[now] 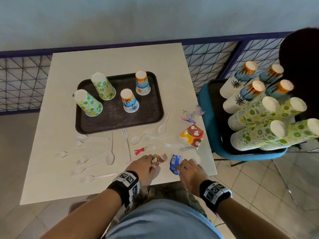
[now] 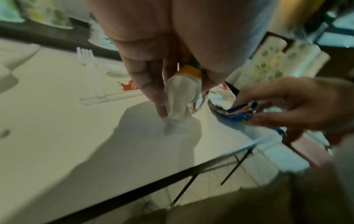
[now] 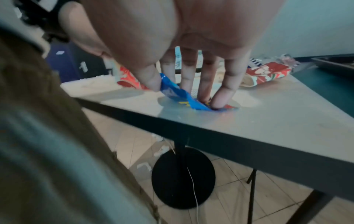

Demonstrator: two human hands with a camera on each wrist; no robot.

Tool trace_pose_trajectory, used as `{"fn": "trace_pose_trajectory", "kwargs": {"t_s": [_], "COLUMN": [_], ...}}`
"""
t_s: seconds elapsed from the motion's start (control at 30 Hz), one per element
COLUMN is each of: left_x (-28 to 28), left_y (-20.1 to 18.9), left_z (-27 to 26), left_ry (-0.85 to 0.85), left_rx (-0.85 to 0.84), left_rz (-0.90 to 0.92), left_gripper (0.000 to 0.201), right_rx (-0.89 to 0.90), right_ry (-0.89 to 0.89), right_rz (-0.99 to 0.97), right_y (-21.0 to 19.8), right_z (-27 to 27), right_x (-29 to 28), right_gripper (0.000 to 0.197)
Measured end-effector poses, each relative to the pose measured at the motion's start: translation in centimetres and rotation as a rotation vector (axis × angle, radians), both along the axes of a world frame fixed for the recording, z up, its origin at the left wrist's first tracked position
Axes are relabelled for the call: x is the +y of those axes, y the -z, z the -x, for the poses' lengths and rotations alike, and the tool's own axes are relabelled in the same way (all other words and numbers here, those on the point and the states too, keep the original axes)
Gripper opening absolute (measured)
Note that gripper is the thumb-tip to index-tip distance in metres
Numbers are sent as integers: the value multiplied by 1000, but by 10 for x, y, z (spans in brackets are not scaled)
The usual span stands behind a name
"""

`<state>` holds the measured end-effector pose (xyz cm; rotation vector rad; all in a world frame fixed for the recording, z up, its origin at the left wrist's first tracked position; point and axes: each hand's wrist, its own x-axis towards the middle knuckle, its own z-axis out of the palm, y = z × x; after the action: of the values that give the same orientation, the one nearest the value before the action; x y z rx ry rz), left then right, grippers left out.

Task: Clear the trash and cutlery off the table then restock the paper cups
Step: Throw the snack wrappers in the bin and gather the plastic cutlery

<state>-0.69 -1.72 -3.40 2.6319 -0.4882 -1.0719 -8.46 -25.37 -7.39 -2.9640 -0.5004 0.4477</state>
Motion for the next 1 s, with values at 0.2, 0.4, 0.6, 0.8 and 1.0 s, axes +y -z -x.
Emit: {"fn": "trace_pose_trajectory", "kwargs": {"t_s": [0.2, 0.4, 0.6, 0.8, 1.0], "left_x": [-9, -32, -35, -30, -16], "left_y": [-15, -31, -46, -33, -21], "left_z": [-20, -41, -49, -46, -40], "left_ry": [-455, -854, -1210, -1028, -989], "left_rx": [73, 232, 510, 337, 326], "left_rz": [257, 619, 816, 731, 690], "left_gripper": [45, 14, 53, 25, 25], "right_rx": [-297, -391, -365, -279, -129], "right_ry": [315, 162, 155, 133, 665], "right_rz": [-600, -537, -451, -597, -370], "right_y": [-38, -58, -61, -67, -36], "right_z": [-29, -51, -61, -71, -116], "right_x": [12, 45, 56, 43, -17], "right_gripper": [26, 32, 36, 36, 47]}}
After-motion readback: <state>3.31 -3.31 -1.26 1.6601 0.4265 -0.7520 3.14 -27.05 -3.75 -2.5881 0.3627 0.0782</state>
